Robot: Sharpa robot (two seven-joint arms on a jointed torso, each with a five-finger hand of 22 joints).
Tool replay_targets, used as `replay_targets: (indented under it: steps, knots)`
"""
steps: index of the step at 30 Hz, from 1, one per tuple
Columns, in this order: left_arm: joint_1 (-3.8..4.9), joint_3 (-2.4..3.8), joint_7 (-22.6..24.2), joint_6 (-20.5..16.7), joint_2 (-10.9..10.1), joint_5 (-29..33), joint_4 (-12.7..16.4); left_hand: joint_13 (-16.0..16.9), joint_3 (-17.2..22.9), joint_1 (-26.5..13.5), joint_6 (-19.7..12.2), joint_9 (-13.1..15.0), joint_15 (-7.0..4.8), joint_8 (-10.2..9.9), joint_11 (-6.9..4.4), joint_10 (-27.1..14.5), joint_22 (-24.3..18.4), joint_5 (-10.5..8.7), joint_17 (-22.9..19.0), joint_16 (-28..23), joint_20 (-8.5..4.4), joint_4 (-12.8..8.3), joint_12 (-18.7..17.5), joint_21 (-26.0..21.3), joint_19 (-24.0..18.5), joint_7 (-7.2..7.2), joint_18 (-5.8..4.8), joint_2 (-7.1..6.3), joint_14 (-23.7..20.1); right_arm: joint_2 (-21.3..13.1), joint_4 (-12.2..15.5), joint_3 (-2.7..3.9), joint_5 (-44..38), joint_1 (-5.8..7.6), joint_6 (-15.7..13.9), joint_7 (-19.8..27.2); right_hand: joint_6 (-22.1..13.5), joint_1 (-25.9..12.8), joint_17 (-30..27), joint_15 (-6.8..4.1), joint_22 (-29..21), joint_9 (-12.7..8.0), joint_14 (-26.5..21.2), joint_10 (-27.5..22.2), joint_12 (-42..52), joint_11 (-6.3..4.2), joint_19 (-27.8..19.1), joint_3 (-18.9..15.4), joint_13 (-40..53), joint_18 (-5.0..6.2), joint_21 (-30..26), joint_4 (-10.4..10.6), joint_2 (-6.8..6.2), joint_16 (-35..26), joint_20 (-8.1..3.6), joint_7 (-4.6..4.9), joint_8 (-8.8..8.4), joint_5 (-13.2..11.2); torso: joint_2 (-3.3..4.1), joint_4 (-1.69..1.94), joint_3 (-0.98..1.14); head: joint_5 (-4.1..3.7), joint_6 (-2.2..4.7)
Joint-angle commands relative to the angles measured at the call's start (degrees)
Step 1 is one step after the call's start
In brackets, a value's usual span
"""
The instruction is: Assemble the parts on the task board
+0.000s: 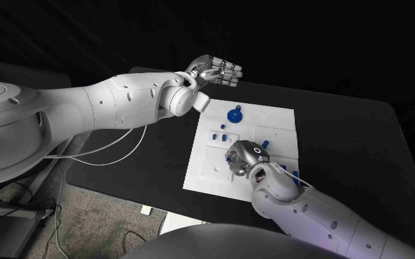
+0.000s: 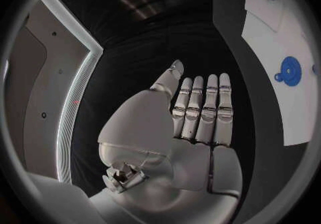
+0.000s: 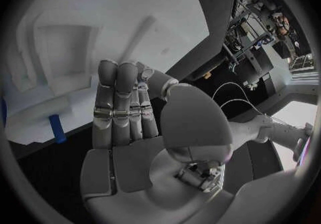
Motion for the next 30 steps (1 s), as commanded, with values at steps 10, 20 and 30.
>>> replay_targets:
  steps: [10,20,30]
  knots:
    - [0.07,0.02,0.28,0.78,-0.01,-0.2,0.14,-0.05,-0.17,0.45,-0.08,0.0,-0.09,0.0,-0.04,-0.46,-0.08,-0.1,-0.08,-0.27,0.32,-0.27,0.13,0.28,-0.06,0.1,0.82,0.08,-0.4,0.0,-0.54,-0.53,1.06,-0.73,3.67,0.16,-0.62,0.13,-0.1,0.29,0.73,-0.06,-0.14,-0.52,-0.14,0.03,1.67,-0.53,0.04,0.67,-0.27,0.01,-0.66,0.21,0.31,-0.04,0.27,0.38,0.01,-0.02,0.02,-0.03,0.03]
    - [0.07,0.01,0.29,0.74,-0.04,-0.22,0.15,-0.05,-0.17,0.45,-0.08,0.0,-0.09,0.0,-0.04,-0.46,-0.08,-0.1,-0.08,-0.27,0.32,-0.27,0.13,0.28,-0.06,0.1,0.82,0.08,-0.4,0.04,-0.74,-0.53,1.06,-0.73,3.45,0.16,-4.33,-1.23,-0.41,0.53,-0.1,-0.1,-0.04,-1.13,-0.11,0.28,1.8,-4.46,0.05,0.5,-1.13,0.46,-1.6,0.06,0.62,0.57,0.35,3.37,0.0,0.01,0.01,-0.09,0.09]
    - [0.07,0.01,0.3,0.73,-0.09,-0.25,0.13,-0.05,-0.17,0.45,-0.08,0.0,-0.09,0.0,-0.04,-0.46,-0.08,-0.1,-0.08,-0.27,0.32,-0.27,0.13,0.28,-0.06,0.1,0.82,0.08,-0.4,-0.21,-0.17,-0.52,0.98,-0.73,2.03,0.24,-6.58,-1.41,-0.9,0.82,-0.89,-0.22,-0.28,-2.33,-0.12,0.61,1.79,-6.28,0.03,0.52,-1.93,0.18,-2.47,-0.28,0.84,0.76,0.24,3.88,0.01,0.02,0.04,-0.15,0.17]
